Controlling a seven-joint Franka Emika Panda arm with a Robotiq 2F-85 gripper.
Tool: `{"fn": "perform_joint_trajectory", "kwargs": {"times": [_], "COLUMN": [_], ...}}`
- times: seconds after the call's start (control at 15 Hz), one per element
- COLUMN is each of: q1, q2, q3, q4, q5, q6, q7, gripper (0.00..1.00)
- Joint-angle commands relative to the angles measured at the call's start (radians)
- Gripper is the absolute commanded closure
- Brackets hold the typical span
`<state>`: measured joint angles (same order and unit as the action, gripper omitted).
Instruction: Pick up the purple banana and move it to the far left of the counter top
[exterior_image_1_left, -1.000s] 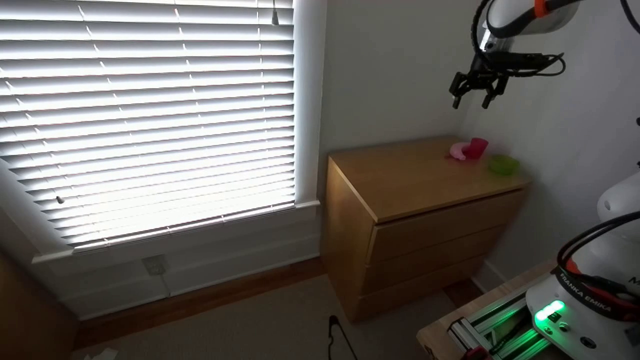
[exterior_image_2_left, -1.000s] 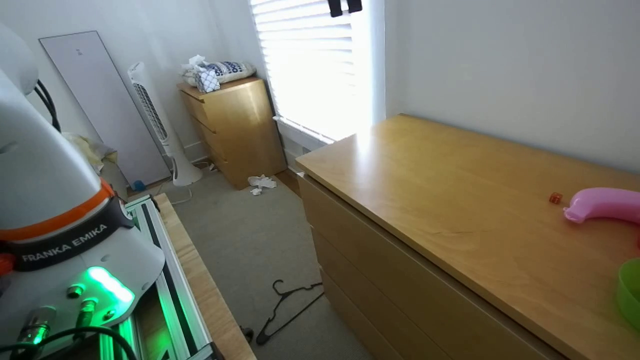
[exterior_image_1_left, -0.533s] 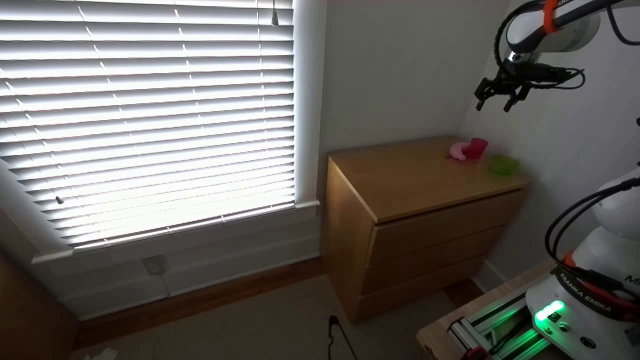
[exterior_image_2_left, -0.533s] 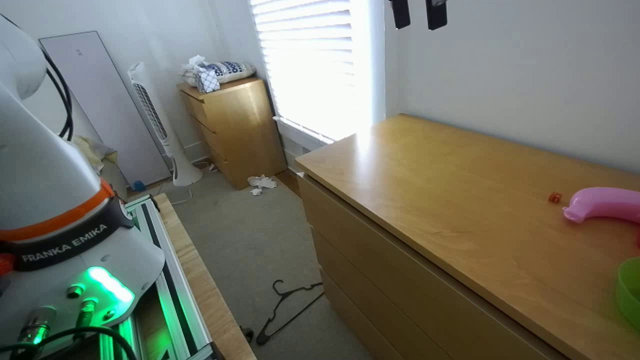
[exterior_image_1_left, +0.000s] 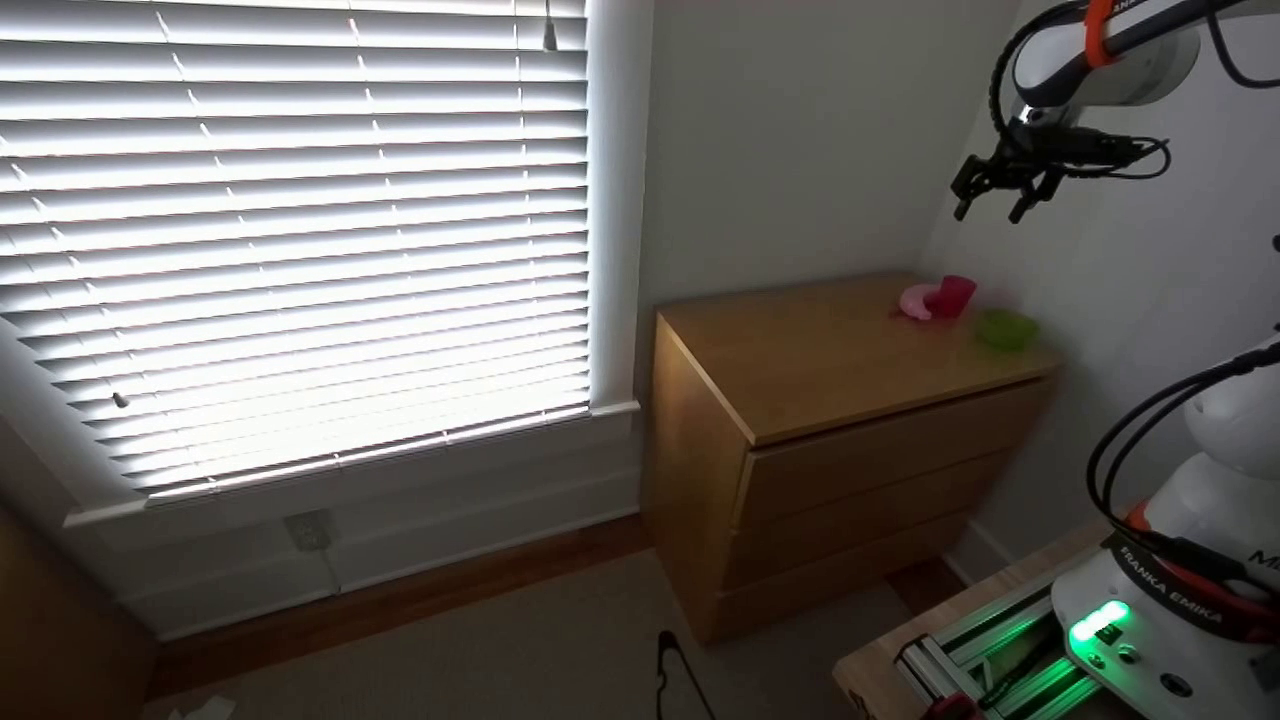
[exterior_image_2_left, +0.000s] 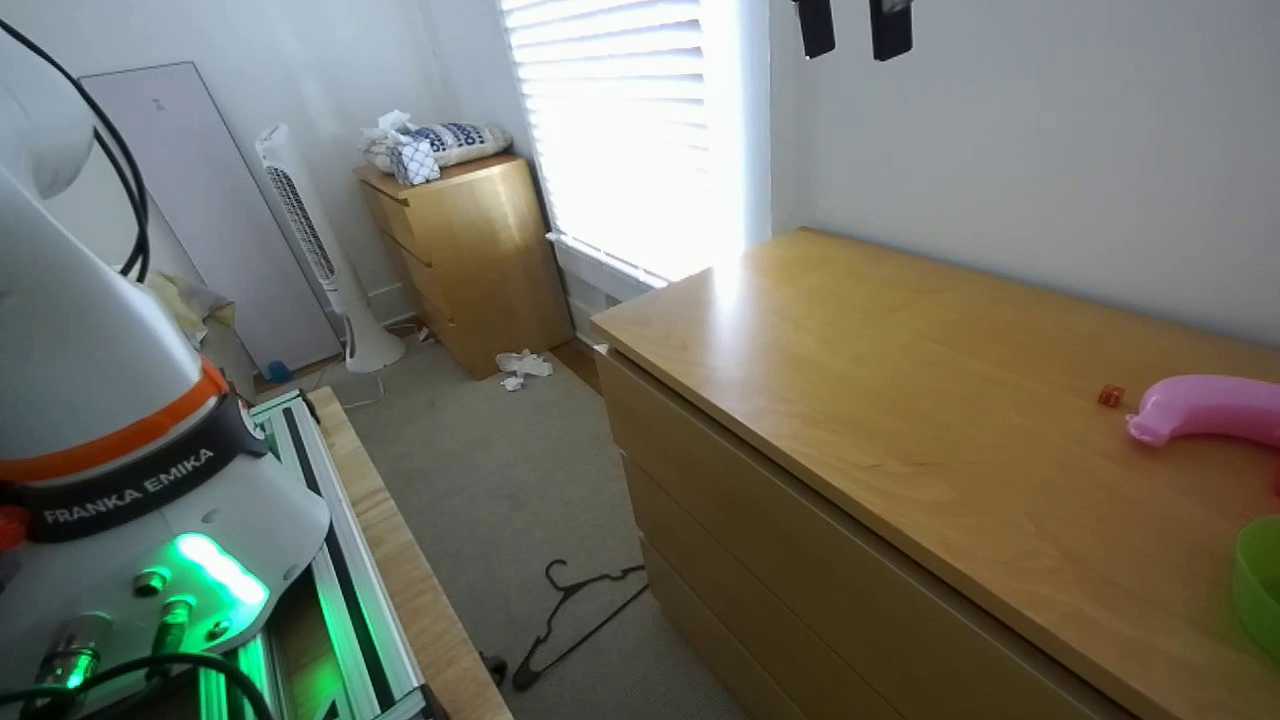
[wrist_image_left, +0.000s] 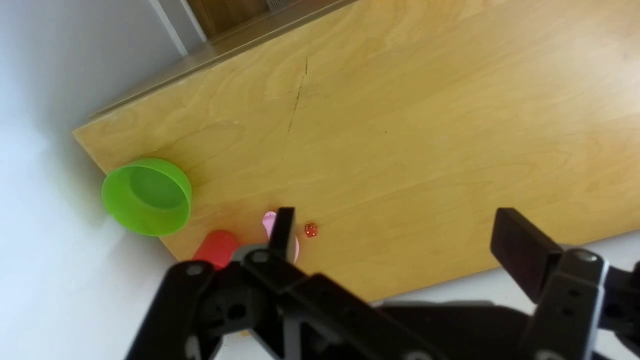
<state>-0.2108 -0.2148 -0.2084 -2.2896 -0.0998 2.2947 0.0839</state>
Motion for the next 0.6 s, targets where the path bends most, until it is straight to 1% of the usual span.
{"fn": "perform_joint_trajectory", "kwargs": {"times": [0.0, 0.07, 0.27, 0.47, 0.53], "q1": [-0.006, -0.006, 0.001, -0.016, -0.025], "q2": [0.046, 0.067, 0.159, 0.280, 0.317], "q3": [-0.007, -0.015, -0.052, -0.066, -0.066], "q4": [0.033, 0.045, 0.099, 0.163, 0.182], "q5": [0.019, 0.029, 0.130, 0.179, 0.188], "q6": [-0.009, -0.006, 0.001, 0.057, 0.082], "q7": [-0.024, -0.043, -0.190, -0.336, -0.365], "gripper": [0.00, 0.00, 0.00, 0.00, 0.00]}}
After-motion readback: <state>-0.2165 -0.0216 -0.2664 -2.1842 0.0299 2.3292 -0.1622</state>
